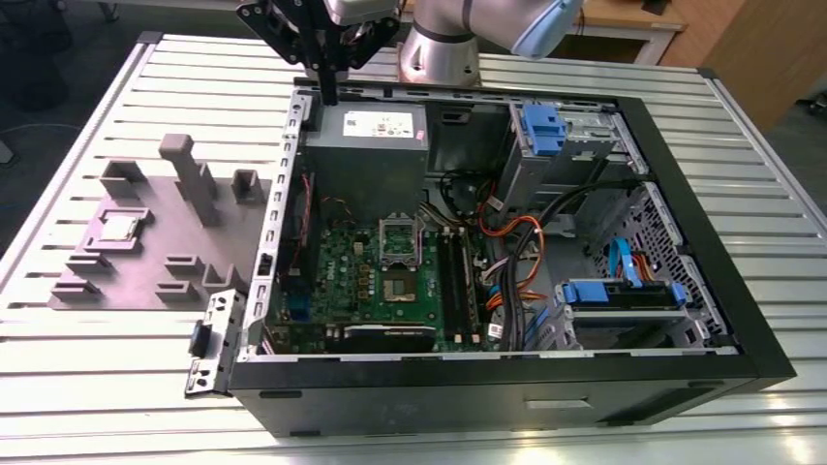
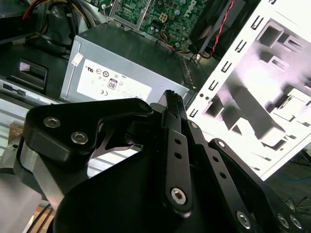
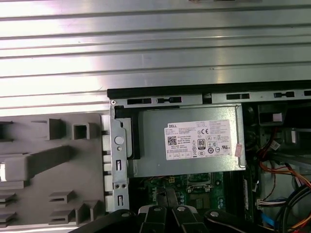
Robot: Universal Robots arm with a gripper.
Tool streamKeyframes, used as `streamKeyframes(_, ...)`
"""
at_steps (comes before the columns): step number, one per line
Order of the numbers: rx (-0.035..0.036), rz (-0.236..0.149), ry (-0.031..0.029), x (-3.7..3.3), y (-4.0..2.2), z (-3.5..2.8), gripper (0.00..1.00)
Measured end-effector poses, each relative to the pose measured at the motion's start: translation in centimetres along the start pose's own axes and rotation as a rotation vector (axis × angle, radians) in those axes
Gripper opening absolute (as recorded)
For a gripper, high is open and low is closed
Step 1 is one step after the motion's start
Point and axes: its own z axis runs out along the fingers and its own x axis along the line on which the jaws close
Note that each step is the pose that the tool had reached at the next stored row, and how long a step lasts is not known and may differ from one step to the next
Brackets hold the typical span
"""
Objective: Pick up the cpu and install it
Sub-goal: 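Reach for the cpu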
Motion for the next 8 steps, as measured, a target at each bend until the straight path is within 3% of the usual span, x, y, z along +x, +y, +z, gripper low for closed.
streamKeyframes(8, 0.0000, 0.000, 0.0000, 0.26, -0.02, 0.01, 0.10)
